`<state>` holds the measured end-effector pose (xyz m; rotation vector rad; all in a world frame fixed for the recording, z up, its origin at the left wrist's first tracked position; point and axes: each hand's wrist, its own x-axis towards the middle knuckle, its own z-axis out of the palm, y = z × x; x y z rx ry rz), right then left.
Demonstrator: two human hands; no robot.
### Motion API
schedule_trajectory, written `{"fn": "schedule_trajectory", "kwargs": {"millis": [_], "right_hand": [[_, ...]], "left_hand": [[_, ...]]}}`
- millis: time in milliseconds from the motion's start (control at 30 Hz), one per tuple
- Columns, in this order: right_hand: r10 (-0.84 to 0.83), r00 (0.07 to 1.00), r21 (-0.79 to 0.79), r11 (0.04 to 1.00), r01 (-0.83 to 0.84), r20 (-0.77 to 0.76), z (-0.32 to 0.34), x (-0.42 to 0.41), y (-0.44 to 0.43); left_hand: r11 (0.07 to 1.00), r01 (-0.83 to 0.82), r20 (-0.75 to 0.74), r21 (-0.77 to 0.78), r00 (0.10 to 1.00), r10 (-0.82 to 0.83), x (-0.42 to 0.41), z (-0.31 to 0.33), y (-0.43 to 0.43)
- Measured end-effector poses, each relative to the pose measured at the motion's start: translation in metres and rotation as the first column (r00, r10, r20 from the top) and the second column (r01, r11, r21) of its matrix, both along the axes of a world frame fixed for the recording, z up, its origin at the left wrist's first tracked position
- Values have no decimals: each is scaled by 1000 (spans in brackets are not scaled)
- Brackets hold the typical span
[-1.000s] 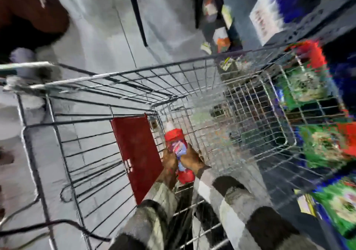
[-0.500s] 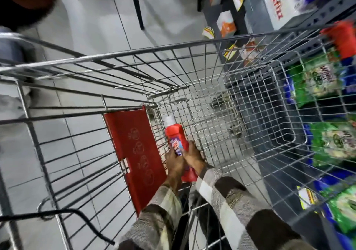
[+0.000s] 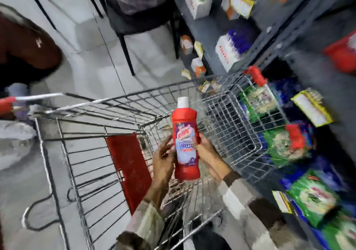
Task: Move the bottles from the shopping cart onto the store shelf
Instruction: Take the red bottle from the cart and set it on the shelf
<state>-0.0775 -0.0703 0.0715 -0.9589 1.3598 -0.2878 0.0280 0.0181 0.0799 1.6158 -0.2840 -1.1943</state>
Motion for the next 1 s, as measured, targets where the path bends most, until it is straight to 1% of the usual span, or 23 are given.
{"fn": "schedule_trajectory", "kwargs": {"millis": [67,133,267,333,433,567,700,767,833,867,933,1000], "right_hand": [[-31,998,-65,997,35,61,61,-20,-4],[-46,984,-124,990,69,174,122,-45,-2],[-56,932,-278,947,163,357,234,-90,17],[-57,923,-356,912,203,380,272,-110,26],[-78,909,-431,862,268,409,303,-135,38],[-137,896,-453,825,339,422,305,-171,51],[-234,897,-486,775,405,374,282,-208,51],[-329,886,-521,720,459,327,270,-221,42],[-426,868,-585,647,489,254,256,-231,25],[-467,856,-612,617,494,221,250,-236,15],[-533,826,-661,555,505,184,236,-248,-11],[-605,774,-683,485,546,189,241,-257,-32]], "left_hand": [[994,100,58,-46,994,-97,-3,47,-6],[979,167,111,-115,982,-155,-14,106,-15],[919,250,207,-304,959,-192,-45,211,-10],[892,260,215,-369,958,-190,-64,251,-4],[864,266,242,-427,955,-175,-91,280,2],[842,306,274,-444,941,-198,-131,291,6],[818,408,286,-405,907,-310,-167,271,-6],[781,481,317,-398,871,-375,-181,256,-25],[714,583,412,-389,803,-431,-196,244,-52],[689,615,427,-384,779,-458,-203,237,-66],[650,645,395,-402,763,-512,-220,229,-97],[592,684,420,-427,729,-540,-237,226,-131]]}}
